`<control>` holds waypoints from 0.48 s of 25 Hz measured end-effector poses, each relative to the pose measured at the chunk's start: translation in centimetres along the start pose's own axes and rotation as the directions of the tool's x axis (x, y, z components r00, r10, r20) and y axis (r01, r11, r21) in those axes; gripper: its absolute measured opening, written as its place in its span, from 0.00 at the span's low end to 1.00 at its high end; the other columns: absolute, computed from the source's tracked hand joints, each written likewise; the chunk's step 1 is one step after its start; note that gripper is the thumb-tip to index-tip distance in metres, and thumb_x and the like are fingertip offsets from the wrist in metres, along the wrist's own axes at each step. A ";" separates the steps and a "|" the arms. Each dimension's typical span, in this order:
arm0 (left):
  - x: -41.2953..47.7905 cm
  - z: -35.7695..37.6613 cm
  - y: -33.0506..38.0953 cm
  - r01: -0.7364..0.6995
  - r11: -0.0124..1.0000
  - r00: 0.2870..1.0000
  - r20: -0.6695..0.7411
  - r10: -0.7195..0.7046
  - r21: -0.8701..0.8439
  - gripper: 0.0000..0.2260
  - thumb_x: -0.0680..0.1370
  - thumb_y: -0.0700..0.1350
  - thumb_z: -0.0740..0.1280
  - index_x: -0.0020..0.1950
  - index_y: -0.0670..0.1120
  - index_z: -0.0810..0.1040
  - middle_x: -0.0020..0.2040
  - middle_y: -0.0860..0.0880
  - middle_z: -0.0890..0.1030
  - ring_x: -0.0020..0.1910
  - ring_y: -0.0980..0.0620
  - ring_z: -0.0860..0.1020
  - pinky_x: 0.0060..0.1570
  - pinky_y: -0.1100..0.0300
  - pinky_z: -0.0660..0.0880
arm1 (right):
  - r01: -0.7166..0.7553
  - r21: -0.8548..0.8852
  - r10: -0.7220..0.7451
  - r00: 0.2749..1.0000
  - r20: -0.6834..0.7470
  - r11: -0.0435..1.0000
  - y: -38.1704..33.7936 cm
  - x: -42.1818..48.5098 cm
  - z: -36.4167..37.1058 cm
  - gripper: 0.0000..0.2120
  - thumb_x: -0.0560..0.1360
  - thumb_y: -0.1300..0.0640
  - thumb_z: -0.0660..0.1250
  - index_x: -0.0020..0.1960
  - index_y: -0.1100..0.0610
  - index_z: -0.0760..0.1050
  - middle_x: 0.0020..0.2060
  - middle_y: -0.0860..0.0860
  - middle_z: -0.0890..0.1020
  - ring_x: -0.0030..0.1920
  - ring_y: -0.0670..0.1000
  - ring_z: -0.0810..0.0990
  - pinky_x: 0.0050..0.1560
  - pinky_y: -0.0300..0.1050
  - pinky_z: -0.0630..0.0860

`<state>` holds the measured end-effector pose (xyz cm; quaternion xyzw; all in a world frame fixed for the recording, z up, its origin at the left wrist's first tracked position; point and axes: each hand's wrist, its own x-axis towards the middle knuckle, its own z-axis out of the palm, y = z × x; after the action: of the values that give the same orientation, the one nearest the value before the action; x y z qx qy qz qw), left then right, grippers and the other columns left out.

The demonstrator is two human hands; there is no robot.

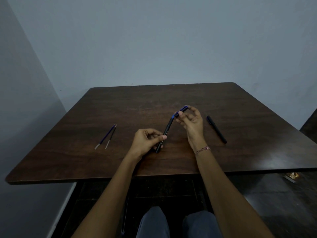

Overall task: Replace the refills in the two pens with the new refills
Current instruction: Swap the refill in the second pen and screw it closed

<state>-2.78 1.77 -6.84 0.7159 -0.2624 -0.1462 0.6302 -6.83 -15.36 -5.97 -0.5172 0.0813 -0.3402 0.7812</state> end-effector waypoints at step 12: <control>0.1 -0.1 -0.3 0.003 0.999 1.000 -0.002 -0.003 0.036 0.03 0.71 0.40 0.74 0.39 0.45 0.81 0.28 0.49 0.81 0.28 0.52 0.82 0.25 0.66 0.75 | 0.009 -0.098 -0.001 0.997 0.079 0.995 0.1 -0.2 0.1 0.14 0.72 0.64 0.71 0.55 0.55 0.74 0.36 0.52 0.85 0.38 0.48 0.84 0.38 0.38 0.80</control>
<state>-2.58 1.77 -7.15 0.7277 -0.2632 -0.1416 0.6173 -6.91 -15.11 -6.05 -0.5681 0.0657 -0.3171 0.7565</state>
